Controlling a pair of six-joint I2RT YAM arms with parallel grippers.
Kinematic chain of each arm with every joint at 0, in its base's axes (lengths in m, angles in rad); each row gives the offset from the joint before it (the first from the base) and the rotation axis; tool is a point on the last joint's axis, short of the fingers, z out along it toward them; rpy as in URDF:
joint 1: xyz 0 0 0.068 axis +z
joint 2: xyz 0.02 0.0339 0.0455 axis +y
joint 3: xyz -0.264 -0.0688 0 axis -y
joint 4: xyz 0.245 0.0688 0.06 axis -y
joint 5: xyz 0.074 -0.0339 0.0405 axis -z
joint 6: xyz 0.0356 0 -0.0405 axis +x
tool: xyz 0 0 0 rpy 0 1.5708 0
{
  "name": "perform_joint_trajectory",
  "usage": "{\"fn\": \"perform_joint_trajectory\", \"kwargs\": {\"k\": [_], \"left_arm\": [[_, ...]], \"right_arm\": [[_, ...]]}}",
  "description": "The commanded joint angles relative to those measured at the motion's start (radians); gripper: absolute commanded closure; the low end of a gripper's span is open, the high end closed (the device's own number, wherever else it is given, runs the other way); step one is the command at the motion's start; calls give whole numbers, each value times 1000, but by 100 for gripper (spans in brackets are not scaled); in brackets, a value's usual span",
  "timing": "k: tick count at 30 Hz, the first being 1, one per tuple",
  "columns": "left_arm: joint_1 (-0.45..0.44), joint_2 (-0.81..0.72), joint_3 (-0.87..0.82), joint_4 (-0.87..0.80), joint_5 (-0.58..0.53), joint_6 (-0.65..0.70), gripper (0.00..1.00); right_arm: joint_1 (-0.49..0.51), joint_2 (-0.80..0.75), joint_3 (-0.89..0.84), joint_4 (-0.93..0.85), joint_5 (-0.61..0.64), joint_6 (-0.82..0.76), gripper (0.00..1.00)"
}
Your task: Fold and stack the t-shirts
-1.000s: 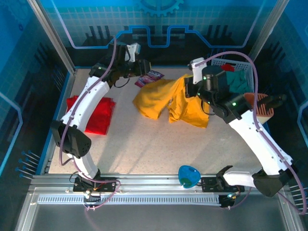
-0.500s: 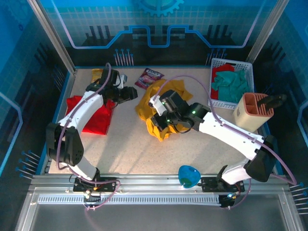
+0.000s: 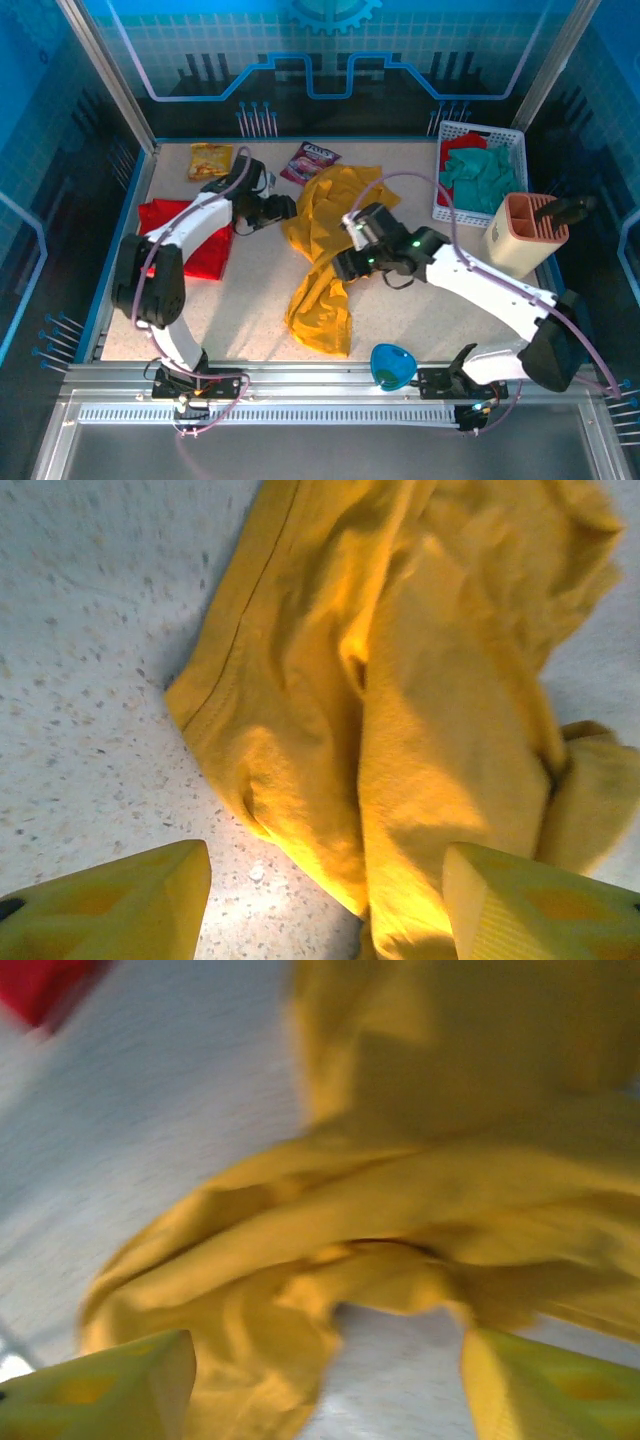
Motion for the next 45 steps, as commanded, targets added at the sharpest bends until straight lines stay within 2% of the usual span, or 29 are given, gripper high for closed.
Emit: {"fn": "perform_joint_trajectory", "kwargs": {"k": [1,5,9,15,18,24,25,26,28,32,39,40,42,43,44,45], "left_arm": [[-22,64,13,27,-35,-38,37],[-33,116,7,33,-61,-52,38],[-33,152,-17,79,-68,-70,41],[-33,194,-17,177,-65,-119,52],[-33,207,-9,201,-75,-135,61],[-31,180,-18,209,-99,-124,83],[-30,171,-18,198,-98,-116,89],[-28,157,-16,180,-102,-107,94],[-28,115,-21,145,-121,-88,99],[-19,-28,-55,78,-172,-40,100],[20,-189,-109,-16,-187,2,100],[26,-207,-124,-19,-186,5,100],[37,-233,-155,-18,-171,5,100],[41,-243,-168,-18,-168,6,100],[42,-251,-181,-17,-169,8,100],[43,-255,-191,-14,-165,9,100]], "right_arm": [[-118,-55,-87,-25,109,163,25],[-199,-51,-180,16,106,223,12],[-260,8,-251,77,74,271,6],[-323,108,-297,247,45,325,9],[-352,195,-288,315,30,344,12],[-377,324,-266,442,-14,370,29],[-379,337,-255,444,-16,367,36],[-379,344,-241,436,-13,364,48],[-375,325,-220,410,6,356,68],[-371,221,-180,371,81,317,98],[-392,176,-73,257,156,272,100],[-398,175,-67,242,163,268,95],[-410,178,-71,224,156,257,42],[-421,183,-77,212,144,256,18],[-434,186,-91,212,123,254,8],[-441,188,-110,215,108,255,6]]}}
